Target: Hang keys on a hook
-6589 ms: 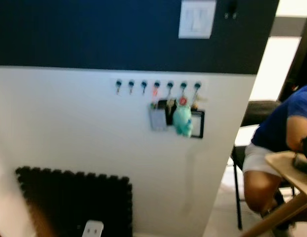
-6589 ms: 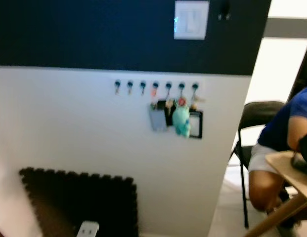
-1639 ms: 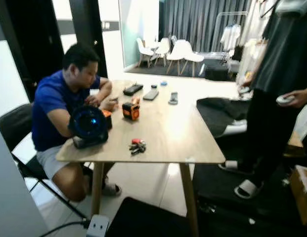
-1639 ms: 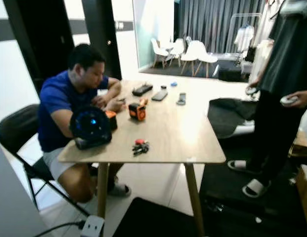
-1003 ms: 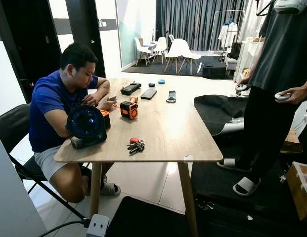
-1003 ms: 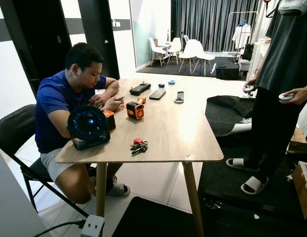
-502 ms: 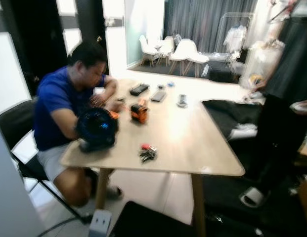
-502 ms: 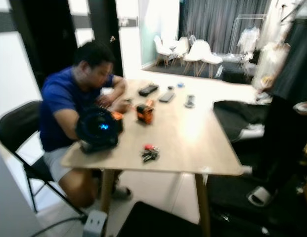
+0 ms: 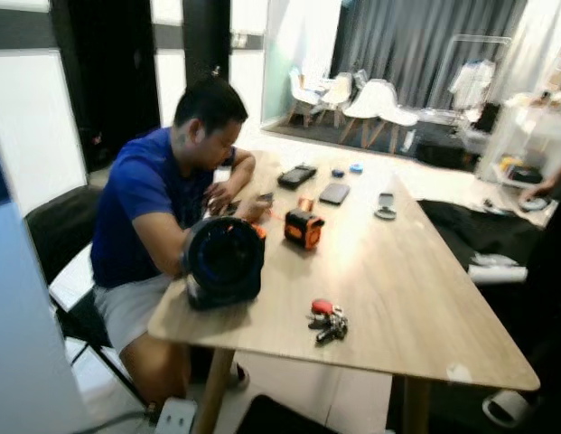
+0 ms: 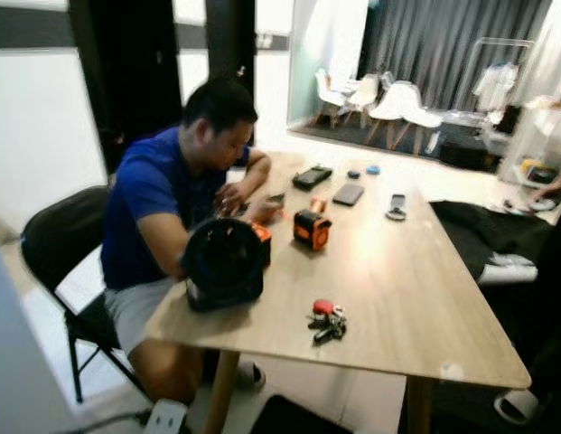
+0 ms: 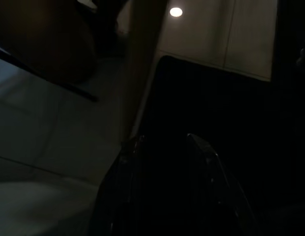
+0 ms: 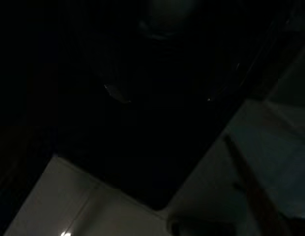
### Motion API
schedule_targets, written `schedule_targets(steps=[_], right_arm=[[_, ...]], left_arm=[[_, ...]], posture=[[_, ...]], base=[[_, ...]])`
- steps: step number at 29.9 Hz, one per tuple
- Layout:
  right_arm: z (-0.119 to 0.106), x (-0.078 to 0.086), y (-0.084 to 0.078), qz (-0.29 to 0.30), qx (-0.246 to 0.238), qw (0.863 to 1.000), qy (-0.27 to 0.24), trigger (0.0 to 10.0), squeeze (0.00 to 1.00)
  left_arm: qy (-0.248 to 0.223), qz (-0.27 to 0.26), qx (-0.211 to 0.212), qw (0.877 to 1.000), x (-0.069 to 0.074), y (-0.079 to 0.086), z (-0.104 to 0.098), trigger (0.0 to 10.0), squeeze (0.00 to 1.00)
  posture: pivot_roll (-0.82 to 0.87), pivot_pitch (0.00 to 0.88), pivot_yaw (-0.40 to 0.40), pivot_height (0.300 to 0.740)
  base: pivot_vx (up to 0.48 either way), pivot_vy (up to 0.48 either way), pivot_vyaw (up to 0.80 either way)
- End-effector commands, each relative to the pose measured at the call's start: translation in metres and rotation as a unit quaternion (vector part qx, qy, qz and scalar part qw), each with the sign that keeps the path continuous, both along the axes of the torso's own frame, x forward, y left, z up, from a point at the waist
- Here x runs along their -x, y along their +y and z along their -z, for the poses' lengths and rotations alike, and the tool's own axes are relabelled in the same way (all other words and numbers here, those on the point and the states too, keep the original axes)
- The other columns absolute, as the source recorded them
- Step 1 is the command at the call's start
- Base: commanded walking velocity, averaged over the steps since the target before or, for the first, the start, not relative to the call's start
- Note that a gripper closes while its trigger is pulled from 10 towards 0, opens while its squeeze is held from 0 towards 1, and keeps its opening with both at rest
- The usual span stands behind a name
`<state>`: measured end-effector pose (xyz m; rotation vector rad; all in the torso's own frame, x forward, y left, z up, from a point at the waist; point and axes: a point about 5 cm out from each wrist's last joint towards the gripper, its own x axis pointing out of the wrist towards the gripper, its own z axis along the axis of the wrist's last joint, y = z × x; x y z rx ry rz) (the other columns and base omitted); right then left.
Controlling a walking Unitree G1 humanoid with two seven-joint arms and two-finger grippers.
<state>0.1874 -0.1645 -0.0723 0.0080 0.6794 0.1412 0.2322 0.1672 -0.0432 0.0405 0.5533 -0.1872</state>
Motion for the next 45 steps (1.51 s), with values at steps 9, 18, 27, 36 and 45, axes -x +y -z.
schedule_targets(steps=[9,18,27,36,45], right_arm=[[0.0011,0.0025,-0.0046,0.002,0.008,1.000,0.004,10.0,0.00],[0.0014,0.0033,-0.0043,0.002,0.009,1.000,0.004,10.0,0.00],[0.0015,0.0035,-0.0047,0.002,0.010,1.000,0.005,10.0,0.00],[0.0018,0.0038,-0.0043,0.003,0.010,1.000,0.006,10.0,0.00],[0.0023,0.0045,-0.0040,0.003,0.011,1.000,0.007,10.0,0.00]], left_arm=[[-0.028,0.017,0.009,0.999,-0.0010,0.0009,-0.0051,10.0,0.00],[-0.026,0.028,0.015,0.999,0.0017,-0.0015,-0.0038,10.0,0.00],[-0.023,0.033,0.020,0.999,0.0025,-0.0031,-0.0031,10.0,0.00],[-0.016,0.037,0.016,0.999,0.0031,-0.0024,-0.0021,10.0,0.00],[-0.015,0.050,0.016,0.999,0.0037,-0.0045,-0.0017,10.0,0.00]], posture=[[0.03,0.000,0.034,0.740],[0.03,0.000,0.034,0.740],[0.03,0.001,0.034,0.740],[0.03,0.001,0.036,0.740],[0.03,0.001,0.037,0.740]], base=[[0.000,0.000,0.00],[0.000,0.000,0.00],[0.000,-0.220,0.00],[0.000,-0.122,0.00],[0.000,0.000,0.00]])
